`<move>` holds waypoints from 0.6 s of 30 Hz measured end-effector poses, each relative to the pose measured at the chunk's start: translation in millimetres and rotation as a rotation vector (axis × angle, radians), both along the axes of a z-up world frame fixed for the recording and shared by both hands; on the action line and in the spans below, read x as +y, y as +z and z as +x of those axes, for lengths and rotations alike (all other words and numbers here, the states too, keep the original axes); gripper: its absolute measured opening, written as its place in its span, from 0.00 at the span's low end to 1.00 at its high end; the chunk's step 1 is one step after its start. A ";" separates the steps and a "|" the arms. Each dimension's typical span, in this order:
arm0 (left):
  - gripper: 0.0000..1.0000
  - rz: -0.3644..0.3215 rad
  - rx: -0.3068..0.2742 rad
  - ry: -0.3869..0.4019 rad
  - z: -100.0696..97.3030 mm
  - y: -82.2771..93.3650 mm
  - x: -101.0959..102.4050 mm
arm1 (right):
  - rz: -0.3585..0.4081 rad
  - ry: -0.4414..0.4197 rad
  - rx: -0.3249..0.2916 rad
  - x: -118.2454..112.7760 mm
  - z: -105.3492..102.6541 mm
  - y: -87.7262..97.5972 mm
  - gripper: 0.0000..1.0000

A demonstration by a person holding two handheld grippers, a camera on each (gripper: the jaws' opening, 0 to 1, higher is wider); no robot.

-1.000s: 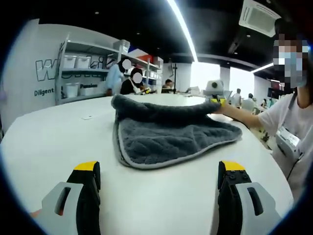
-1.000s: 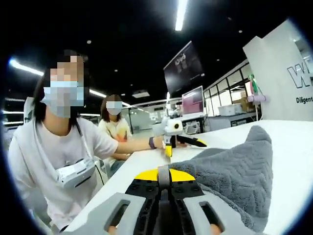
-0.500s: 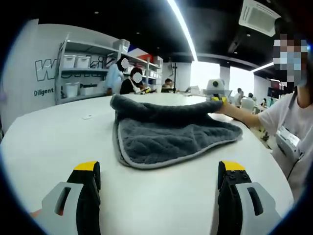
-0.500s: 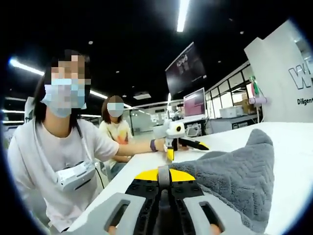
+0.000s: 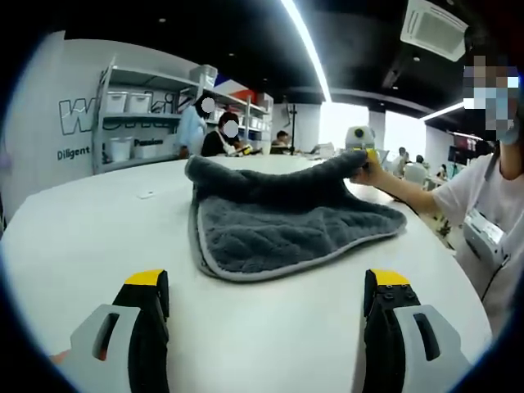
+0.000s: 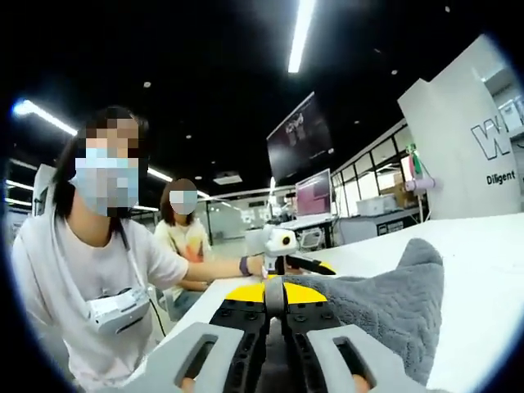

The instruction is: Fold the towel on the table until its edges align and the towel forms a compact rectangular stack.

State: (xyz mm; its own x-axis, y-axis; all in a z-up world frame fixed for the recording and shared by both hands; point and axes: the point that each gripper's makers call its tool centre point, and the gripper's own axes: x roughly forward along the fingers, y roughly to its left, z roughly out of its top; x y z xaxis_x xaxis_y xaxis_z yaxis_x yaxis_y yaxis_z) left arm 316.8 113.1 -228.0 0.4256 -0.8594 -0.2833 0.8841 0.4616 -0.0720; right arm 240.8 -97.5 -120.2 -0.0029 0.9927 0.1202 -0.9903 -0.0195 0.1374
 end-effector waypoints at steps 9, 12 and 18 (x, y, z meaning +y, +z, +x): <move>0.98 0.006 0.002 -0.005 -0.7 -0.9 -0.1 | 0.013 -0.035 -0.030 1.1 0.7 15.6 0.01; 0.98 -0.001 0.005 -0.004 0.7 0.4 0.9 | 0.007 -0.028 -0.051 1.2 -0.5 20.5 0.01; 0.98 0.001 0.005 -0.004 -0.2 -0.2 -0.2 | 0.015 -0.019 -0.091 2.3 -7.4 31.1 0.01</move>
State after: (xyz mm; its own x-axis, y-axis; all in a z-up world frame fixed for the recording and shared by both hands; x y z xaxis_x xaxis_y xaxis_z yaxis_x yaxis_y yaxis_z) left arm 316.6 112.9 -228.1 0.4210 -0.8608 -0.2860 0.8856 0.4582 -0.0756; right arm 233.4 -95.3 -89.1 0.0041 0.9908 0.1354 -0.9989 -0.0022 0.0467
